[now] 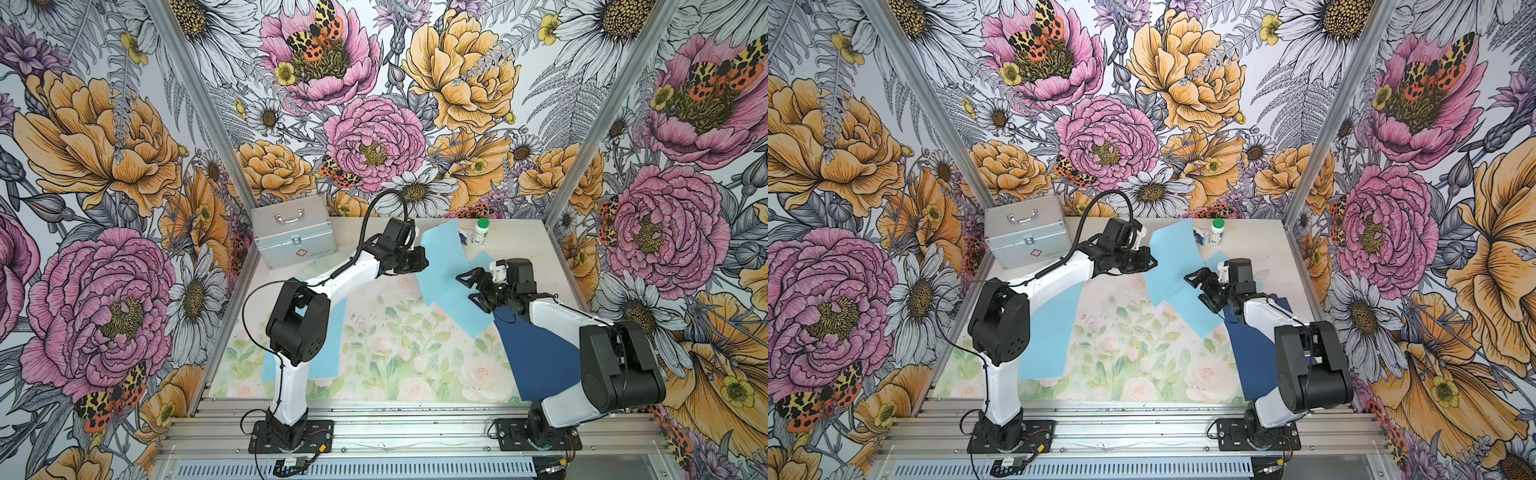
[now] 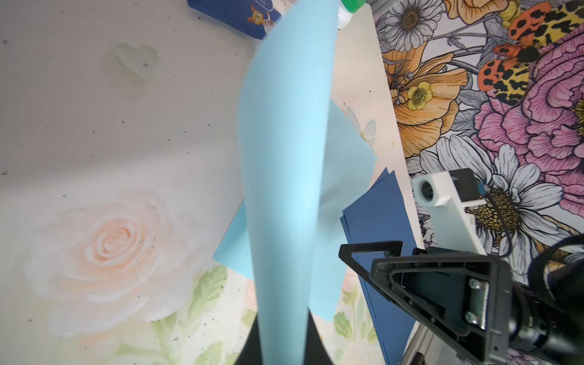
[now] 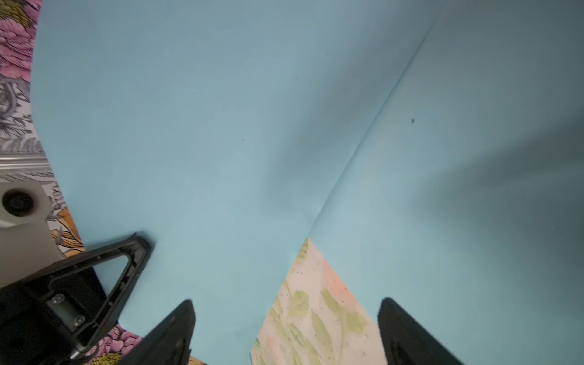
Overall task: Sort the scattered colored papers by color
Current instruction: Pick up the colored paper.
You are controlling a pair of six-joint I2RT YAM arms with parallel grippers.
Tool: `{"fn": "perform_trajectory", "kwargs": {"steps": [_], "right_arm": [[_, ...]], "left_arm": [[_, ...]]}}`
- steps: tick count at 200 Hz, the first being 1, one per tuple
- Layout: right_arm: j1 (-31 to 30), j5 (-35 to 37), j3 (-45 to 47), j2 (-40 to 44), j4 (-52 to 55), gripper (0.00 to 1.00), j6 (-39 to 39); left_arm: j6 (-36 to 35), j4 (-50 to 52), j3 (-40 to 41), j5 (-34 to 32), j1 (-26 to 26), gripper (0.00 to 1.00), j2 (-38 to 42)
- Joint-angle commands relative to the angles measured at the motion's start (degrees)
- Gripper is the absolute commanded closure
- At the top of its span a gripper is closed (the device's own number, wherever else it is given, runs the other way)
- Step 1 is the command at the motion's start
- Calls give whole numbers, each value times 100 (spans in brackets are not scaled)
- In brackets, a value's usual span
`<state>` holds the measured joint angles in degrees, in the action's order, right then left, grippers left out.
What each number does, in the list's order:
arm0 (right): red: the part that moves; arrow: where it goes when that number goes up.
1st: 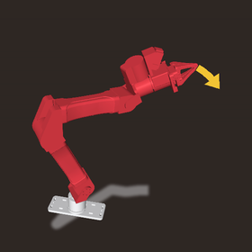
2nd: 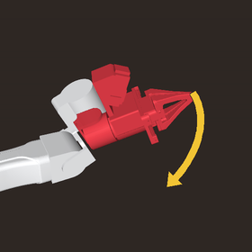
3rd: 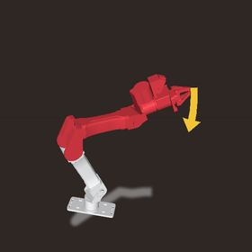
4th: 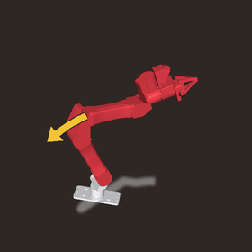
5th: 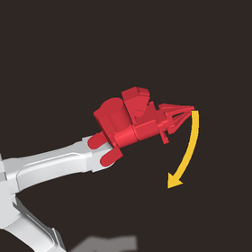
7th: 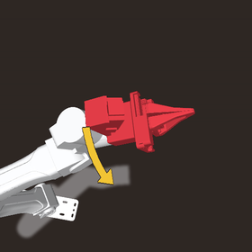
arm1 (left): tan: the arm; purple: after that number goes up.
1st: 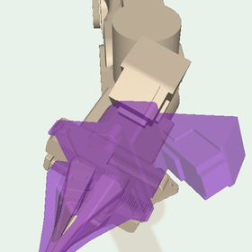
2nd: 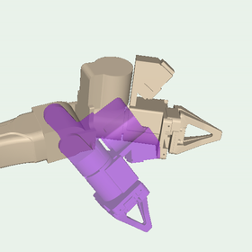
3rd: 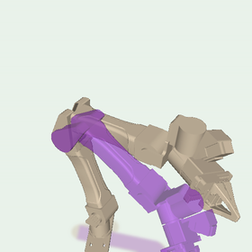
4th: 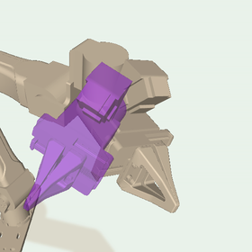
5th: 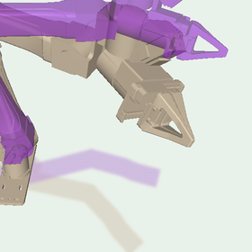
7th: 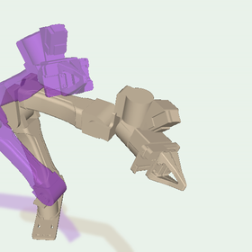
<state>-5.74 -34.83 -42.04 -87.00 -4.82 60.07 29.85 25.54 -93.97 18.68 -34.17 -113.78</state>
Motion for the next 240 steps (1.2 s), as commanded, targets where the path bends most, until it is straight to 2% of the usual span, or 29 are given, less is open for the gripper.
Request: {"fn": "perform_trajectory", "kwargs": {"steps": [1, 14, 38, 87, 120, 144, 170, 200, 215, 240], "right_arm": [[-140, 34, 339, -99, -2008, 9, 1128], [-221, 215, 359, -203, -2083, 9, 1116], [-286, 356, 517, -430, -2849, 8, 1463], [-525, 605, 713, -1522, -5058, 10, 2820], [-681, 1070, 712, -2365, -6672, 11, 3611], [-743, 1309, 587, -2771, -7464, 13, 3935], [-762, 1485, 537, -2666, -7488, 15, 3818], [-754, 1538, 496, -2408, -7485, 23, 3637], [-745, 1538, 475, -2348, -7489, 33, 3565], [-744, 1587, 442, -2340, -7484, 41, 3538]], "left_arm": [[-256, 188, -230, -447, -71, 90, 323], [-275, 223, -333, -510, -101, 90, 359], [-453, 368, -589, -736, -205, 90, 365], [-609, 478, -985, -975, -300, 90, 358], [-638, 499, -1114, -910, -322, 90, 356], [-615, 502, -1030, -914, -335, 91, 430], [-594, 503, -915, -973, -336, 91, 521], [-518, 500, -833, -960, -307, 91, 558], [-498, 498, -818, -912, -276, 91, 559], [-481, 496, -763, -864, -233, 91, 594]]}}
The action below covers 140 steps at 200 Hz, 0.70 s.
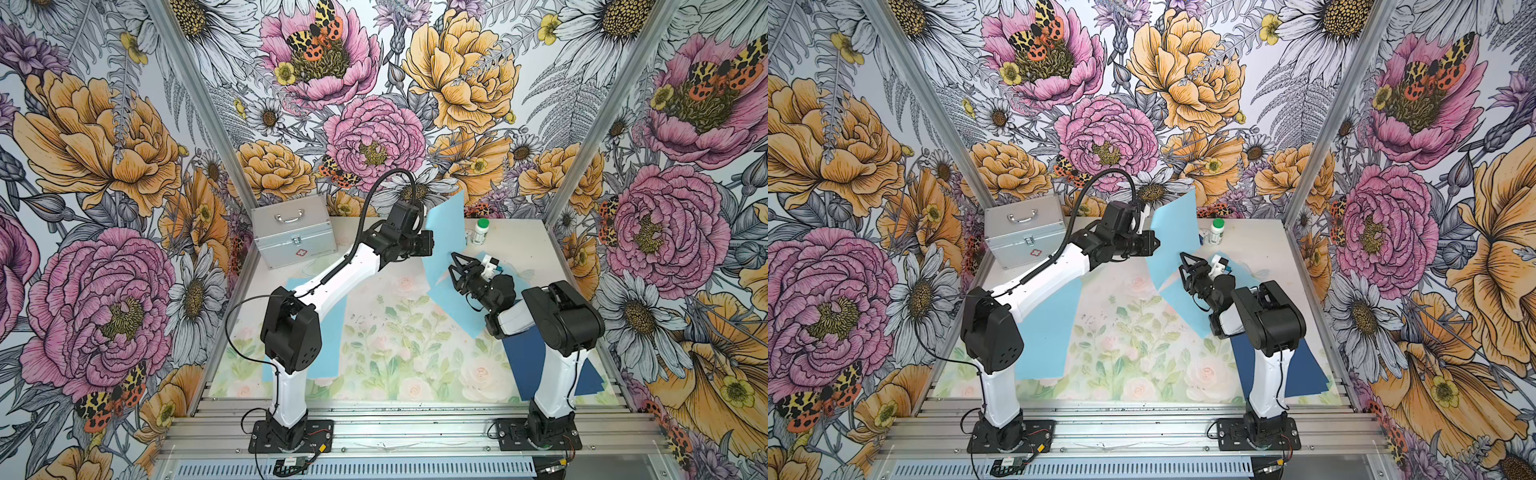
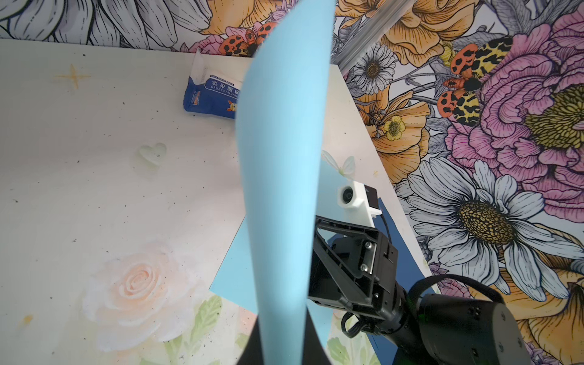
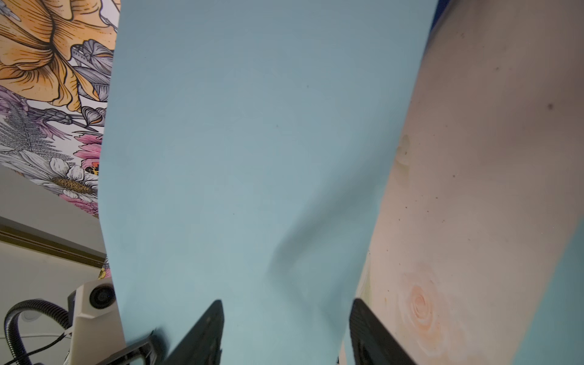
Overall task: Sort the scattered colored papers by color
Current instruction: Pick up the colored paper.
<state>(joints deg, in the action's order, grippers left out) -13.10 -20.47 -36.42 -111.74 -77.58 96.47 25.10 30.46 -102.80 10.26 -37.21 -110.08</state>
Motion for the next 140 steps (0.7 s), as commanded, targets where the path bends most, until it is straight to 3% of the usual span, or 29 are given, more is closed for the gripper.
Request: {"fn": "perform_trajectory", "kwargs": {"steps": [1, 57, 100, 115, 131, 140], "right_arm": [[-7, 154, -119, 135, -206, 42, -101], [-7, 91, -170, 126, -209, 66, -102], [4, 23, -172, -64, -210, 100, -77], [1, -4, -172, -91, -208, 100, -118], [1, -86, -202, -113, -198, 100, -193], [1, -161, -232, -128, -180, 100, -230]], "left_arm": [[-6, 8, 124, -23, 72, 91, 229], [29, 5, 333, -7, 194, 92, 386], [56, -6, 558, 28, 269, 91, 524], [69, -9, 659, 31, 293, 90, 630], [74, -4, 772, 37, 327, 77, 826], [75, -4, 885, 47, 367, 52, 914]]}}
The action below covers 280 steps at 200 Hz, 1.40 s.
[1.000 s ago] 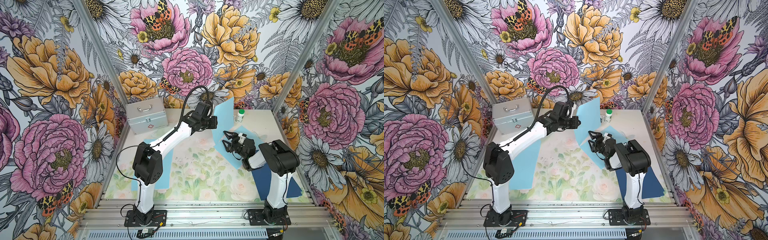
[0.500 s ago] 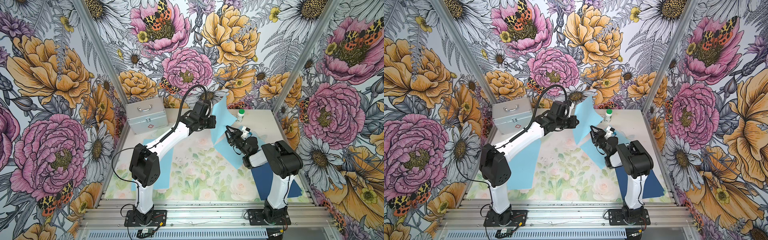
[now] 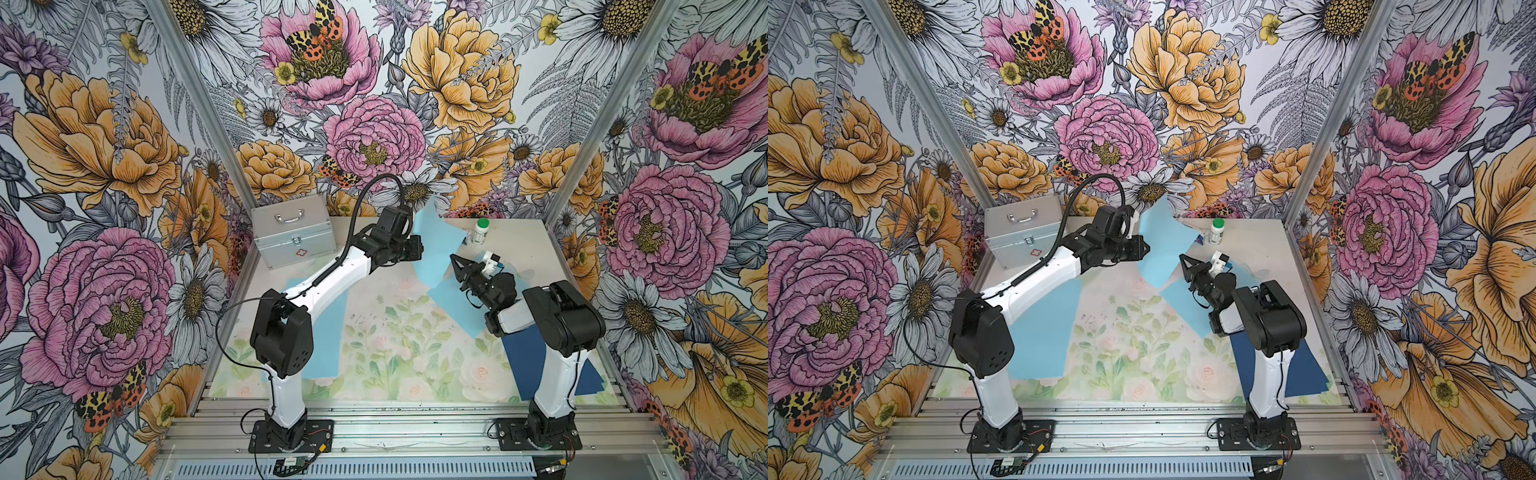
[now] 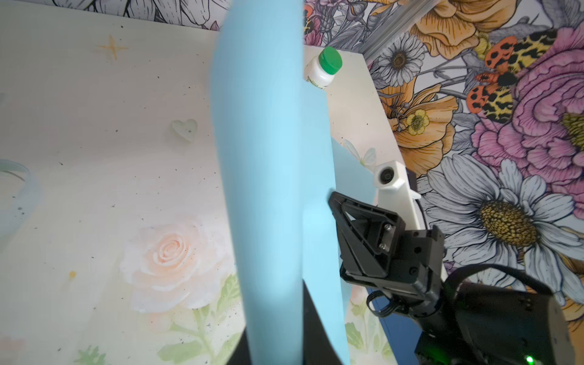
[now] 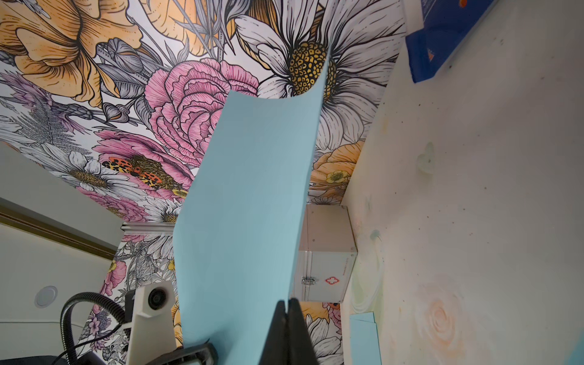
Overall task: Sort the scattered colored papers by color
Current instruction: Pick up the colored paper.
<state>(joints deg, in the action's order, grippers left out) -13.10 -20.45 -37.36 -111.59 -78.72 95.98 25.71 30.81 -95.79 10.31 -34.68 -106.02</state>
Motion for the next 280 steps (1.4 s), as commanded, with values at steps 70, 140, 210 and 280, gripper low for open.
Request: {"fn": "perform_trajectory", "kwargs": {"steps": [70, 140, 210, 280], "right_arm": [[37, -913, -948, 480, 3847, 100, -2441], [-63, 339, -3442, 1234, 10270, 100, -6994], [-792, 2072, -4307, 1942, 11935, 100, -8713], [-2026, 1299, -5357, 1976, 12214, 100, -8870]], "left_arm": [[169, 22, 1698, 118, 1249, 2, 1833], [613, -812, 2847, 707, 1528, 2, 2088], [663, -503, 2832, 723, 1743, 2, 2029], [976, -29, 4084, 519, 2857, 2, 3221]]}}
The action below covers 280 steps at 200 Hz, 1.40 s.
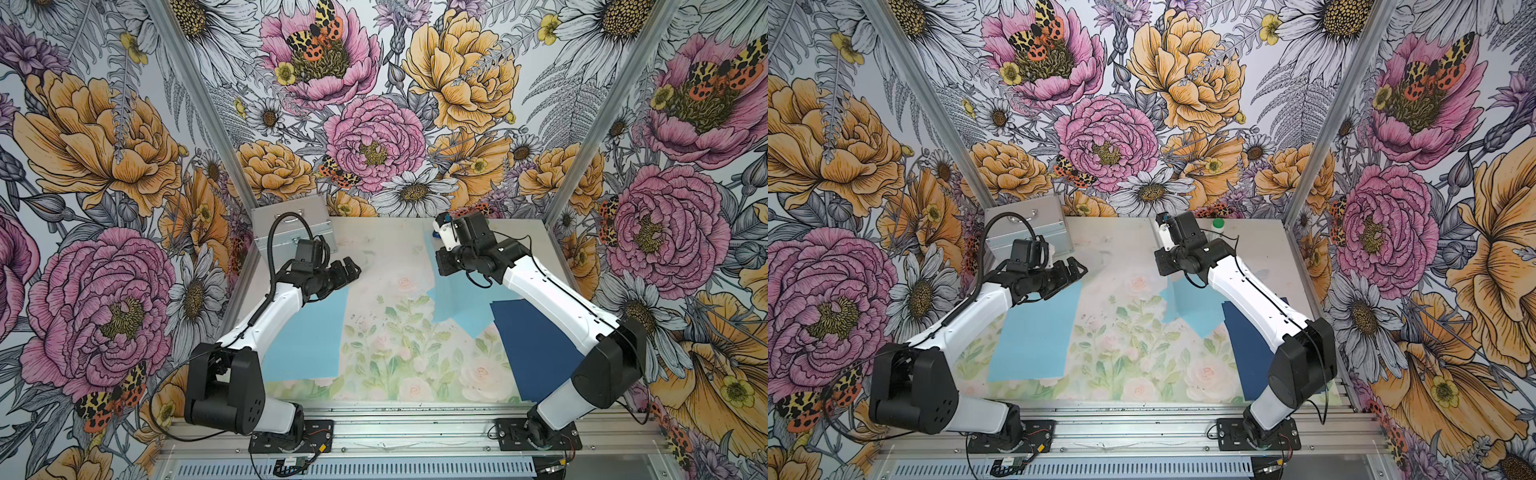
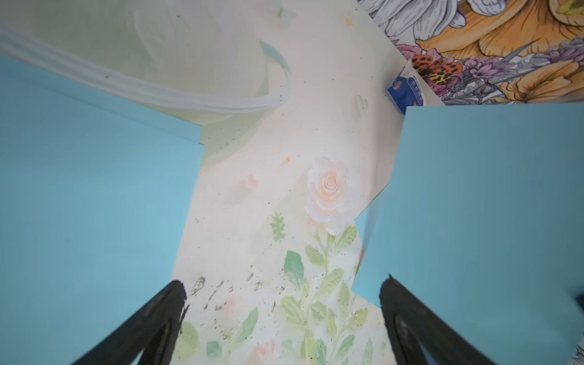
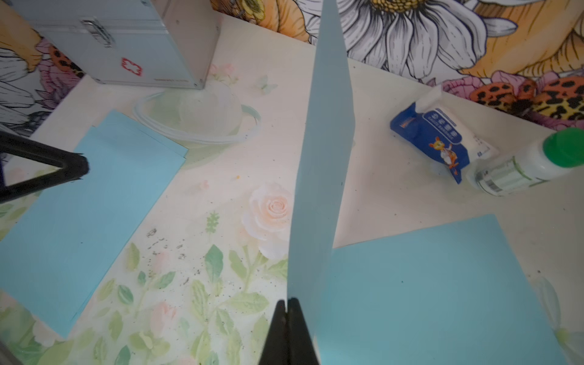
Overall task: Sort the scattered colored papers by color
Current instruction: Pick up the colored paper, then place the colored paper.
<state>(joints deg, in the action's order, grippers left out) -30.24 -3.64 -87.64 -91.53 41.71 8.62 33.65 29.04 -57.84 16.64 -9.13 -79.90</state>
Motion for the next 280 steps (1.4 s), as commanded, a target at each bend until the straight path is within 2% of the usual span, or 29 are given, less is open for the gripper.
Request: {"fn": "perform_trajectory", "kwargs": {"steps": [1, 28, 78, 136, 170, 218, 246, 280], "right_arm": [[-341, -392, -345, -40, 171, 100, -133], [-926, -695, -808, -363, 165, 100, -192], [-1838, -1345, -1924, -1170, 13, 100, -86], [-2305, -2076, -3490, -2187, -26, 100, 305], [-2462, -2019, -4057, -2561, -141, 100, 578], [-2436, -1191, -3873, -2761, -812, 100, 1619], [-2229, -903, -3025, -2769, -1751, 100, 2564], [-2167, -633, -1925, -2958, -3229, 100, 4061]], "left_arm": [[188, 152, 308, -121, 317, 2, 635], [265, 373, 623, -80, 948, 2, 1282], [216, 734, 722, 561, 2129, 2, 2373], [491, 974, 792, 885, 3260, 2, 3379], [537, 1024, 670, 1216, 3830, 2, 3709], [633, 1109, 366, 966, 4030, 2, 3931], [617, 1104, 157, 852, 4033, 2, 3892], [700, 1083, 238, 945, 4027, 2, 3663]]}}
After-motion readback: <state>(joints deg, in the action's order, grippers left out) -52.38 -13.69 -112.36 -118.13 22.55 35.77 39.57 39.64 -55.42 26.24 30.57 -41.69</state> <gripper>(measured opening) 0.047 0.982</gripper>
